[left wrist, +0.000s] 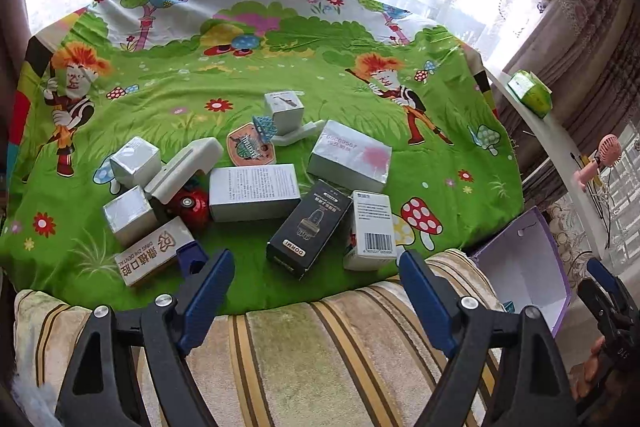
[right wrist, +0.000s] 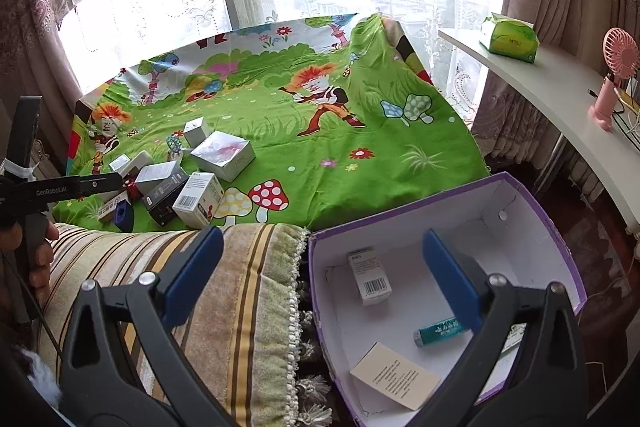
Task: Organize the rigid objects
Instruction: 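Grasp the dark blue plastic holder with the left tool while the right tool grasps a white barcode box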
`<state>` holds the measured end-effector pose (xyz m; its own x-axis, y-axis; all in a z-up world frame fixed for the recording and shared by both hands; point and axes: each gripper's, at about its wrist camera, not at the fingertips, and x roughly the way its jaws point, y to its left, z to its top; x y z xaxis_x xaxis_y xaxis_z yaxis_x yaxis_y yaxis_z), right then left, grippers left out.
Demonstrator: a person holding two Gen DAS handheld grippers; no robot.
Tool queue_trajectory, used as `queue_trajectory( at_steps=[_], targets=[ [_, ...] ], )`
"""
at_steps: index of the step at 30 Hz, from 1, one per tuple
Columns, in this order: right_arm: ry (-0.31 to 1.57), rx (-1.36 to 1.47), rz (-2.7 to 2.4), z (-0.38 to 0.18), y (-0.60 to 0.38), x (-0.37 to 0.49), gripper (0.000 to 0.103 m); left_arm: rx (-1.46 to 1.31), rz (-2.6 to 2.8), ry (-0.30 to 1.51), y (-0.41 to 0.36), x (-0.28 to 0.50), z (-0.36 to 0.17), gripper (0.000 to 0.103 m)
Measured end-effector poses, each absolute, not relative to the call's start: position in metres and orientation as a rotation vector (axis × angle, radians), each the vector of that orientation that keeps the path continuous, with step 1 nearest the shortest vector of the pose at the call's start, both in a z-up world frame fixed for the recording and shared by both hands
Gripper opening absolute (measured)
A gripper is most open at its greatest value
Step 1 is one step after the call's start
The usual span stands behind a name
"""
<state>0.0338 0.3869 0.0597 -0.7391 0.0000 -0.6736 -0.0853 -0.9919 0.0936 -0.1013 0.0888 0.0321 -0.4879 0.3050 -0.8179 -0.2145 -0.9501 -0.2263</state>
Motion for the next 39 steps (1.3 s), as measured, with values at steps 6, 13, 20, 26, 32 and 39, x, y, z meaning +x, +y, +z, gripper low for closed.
queue_trajectory(
  at_steps=[6, 13, 20, 26, 32, 39],
  targets=[
    [0.17, -1.184, 2.921, 0.062, 0.361, 0.005, 0.101, -1.593, 2.467, -0.285, 0.044, -0.128, 0.005, 0.07],
    [0.153, -1.279, 2.965, 0.055, 0.323, -0.029, 0.101, -1.737, 2.437, -0.393, 0.022, -0.138, -0.025, 0.053],
    [0.219, -1.399, 2.982, 0.042, 0.295, -0.059, 0.101, -1.787, 2.418, -0.377, 0.025, -0.143, -0.036, 0.046],
    [0.232, -1.484, 2.949, 0.028, 0.275, -0.081, 0.101, -1.824, 2.409, -0.339, 0.03, -0.15, -0.045, 0.043],
    [0.178, -1.564, 2.92, 0.011, 0.252, -0.101, 0.101, -1.824, 2.403, -0.345, 0.031, -0.151, -0.054, 0.032],
    [0.109, -1.645, 2.878, -0.014, 0.232, -0.116, 0.092, -1.721, 2.467, -0.378, 0.027, -0.138, -0.046, 0.03]
  ],
)
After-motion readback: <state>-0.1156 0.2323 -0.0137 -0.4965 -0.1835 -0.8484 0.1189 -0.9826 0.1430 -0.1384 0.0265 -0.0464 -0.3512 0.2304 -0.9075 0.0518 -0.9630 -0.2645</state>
